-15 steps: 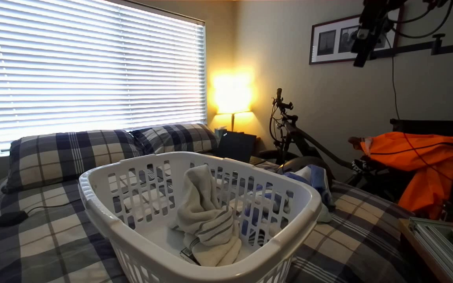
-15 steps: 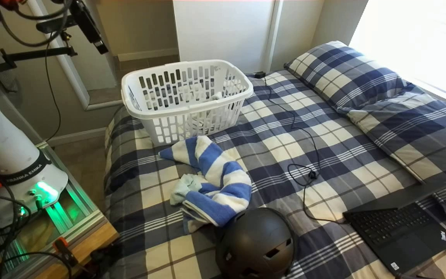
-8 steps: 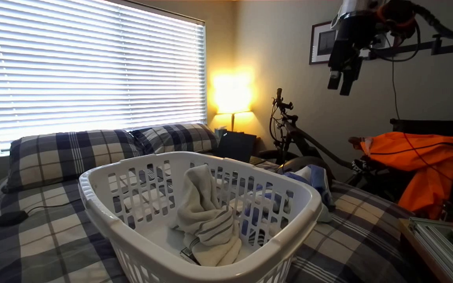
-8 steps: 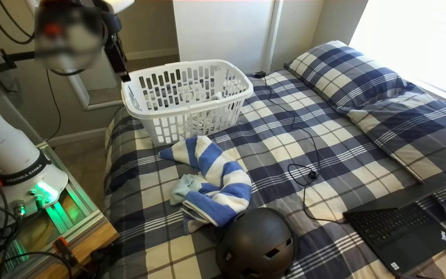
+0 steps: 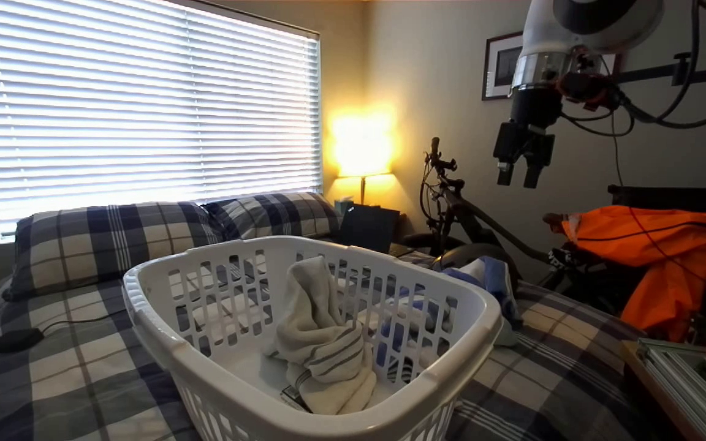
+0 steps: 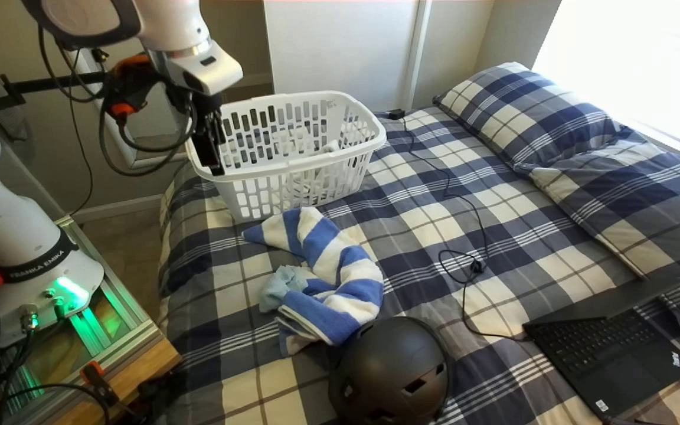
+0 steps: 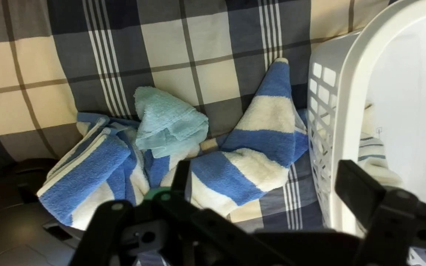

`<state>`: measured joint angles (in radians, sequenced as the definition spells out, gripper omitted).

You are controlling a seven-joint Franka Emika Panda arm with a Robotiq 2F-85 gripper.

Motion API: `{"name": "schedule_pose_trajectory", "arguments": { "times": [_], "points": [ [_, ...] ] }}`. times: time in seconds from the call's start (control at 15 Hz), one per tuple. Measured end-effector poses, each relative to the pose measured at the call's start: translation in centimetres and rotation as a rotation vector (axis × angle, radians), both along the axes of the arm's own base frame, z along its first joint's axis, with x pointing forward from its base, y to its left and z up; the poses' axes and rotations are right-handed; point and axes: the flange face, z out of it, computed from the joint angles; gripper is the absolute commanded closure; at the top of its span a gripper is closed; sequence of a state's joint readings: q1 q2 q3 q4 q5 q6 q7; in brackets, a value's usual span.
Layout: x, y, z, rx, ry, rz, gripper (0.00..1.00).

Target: Put the blue cloth in the basket

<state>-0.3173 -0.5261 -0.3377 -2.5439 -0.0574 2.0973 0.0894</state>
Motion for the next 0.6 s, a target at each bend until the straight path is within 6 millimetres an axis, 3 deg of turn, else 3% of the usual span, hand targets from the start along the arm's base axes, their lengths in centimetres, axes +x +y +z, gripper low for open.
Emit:
{"name": "schedule_pose_trajectory", "arguments": {
  "times": [0.27,0.6],
  "points": [
    [0.0,-2.2,-4.1,-0.029,-0.004,-0.066,0.00],
    [1.0,-3.4,-10.2,-0.035,0.032,-0.123,0.00]
  ]
}}
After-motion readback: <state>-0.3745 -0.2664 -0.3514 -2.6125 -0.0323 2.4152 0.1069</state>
